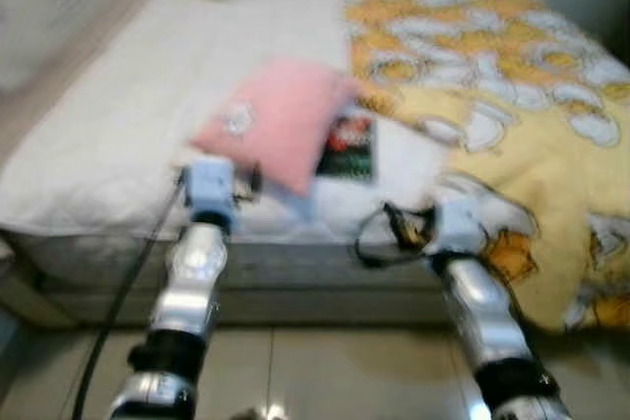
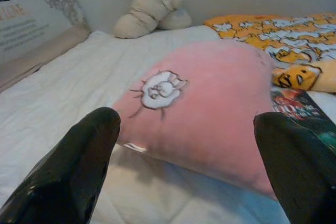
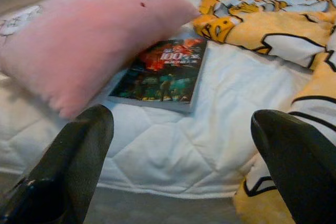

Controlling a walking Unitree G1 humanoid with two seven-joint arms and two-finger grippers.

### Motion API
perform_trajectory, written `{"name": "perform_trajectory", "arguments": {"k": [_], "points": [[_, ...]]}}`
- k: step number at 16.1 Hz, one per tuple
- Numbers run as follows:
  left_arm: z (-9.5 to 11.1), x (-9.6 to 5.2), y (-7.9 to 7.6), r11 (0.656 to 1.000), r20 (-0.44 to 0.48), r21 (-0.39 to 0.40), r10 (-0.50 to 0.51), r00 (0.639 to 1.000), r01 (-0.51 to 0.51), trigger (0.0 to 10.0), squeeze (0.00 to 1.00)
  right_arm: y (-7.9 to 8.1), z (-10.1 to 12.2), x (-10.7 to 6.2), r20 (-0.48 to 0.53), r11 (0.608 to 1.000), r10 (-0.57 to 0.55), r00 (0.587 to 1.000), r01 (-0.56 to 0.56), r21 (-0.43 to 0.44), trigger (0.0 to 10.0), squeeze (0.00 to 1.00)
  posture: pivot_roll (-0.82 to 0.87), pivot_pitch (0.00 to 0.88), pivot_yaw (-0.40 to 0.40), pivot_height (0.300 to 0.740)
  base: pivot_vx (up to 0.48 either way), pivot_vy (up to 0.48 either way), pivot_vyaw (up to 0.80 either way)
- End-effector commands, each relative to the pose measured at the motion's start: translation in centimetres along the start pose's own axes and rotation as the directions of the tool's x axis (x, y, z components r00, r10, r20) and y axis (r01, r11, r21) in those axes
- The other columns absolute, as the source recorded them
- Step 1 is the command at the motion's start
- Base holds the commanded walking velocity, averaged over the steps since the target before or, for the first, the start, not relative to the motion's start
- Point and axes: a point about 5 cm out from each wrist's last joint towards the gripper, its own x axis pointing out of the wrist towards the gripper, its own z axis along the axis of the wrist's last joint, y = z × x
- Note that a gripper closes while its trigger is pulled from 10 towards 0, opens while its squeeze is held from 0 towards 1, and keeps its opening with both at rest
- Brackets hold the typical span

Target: Clean up the room

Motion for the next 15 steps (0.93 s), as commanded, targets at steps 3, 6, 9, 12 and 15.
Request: {"name": "perform_trajectory", "arguments": {"k": [3, 6, 9, 12, 15], "points": [[0.8, 0.5, 1.3, 1.000, 0.027, 0.018, 0.025, 0.999, -0.026, 10.0, 0.00, 0.9, 0.6, 0.4, 0.027, 1.000, 0.020, 0.999, -0.020, 0.002, 10.0, 0.00, 0.11, 0.000, -0.032, 0.740, 0.474, 0.000, 0.00], [0.8, 0.7, 1.3, 1.000, 0.030, 0.027, 0.015, 0.999, -0.016, 10.0, 0.00, 0.8, 0.8, 0.5, 0.036, 1.000, 0.011, 0.999, -0.011, -0.002, 10.0, 0.00, 0.11, 0.000, -0.030, 0.740, 0.480, 0.000, 0.00], [1.1, 1.0, 1.5, 0.999, 0.039, 0.039, 0.006, 0.999, -0.007, 10.0, 0.00, 0.3, 1.2, 0.4, 0.062, 0.999, -0.036, 0.997, 0.036, -0.003, 10.0, 0.00, 0.11, 0.000, -0.027, 0.740, 0.480, 0.000, -0.53], [1.3, 1.3, 1.6, 0.999, 0.043, 0.049, -0.002, 0.999, 0.000, 10.0, 0.00, -0.2, 1.3, 0.5, 0.069, 0.997, -0.069, 0.995, 0.071, -0.022, 10.0, 0.00, 0.10, 0.000, -0.021, 0.740, 0.480, 0.000, -0.26], [1.7, 1.8, 2.0, 0.997, 0.049, 0.064, 0.031, 0.998, -0.034, 10.0, 0.00, 0.3, 2.3, 0.9, 0.083, 0.999, -0.043, 0.996, 0.043, 0.001, 10.0, 0.00, 0.09, 0.000, -0.018, 0.740, 0.480, 0.000, 0.00]]}}
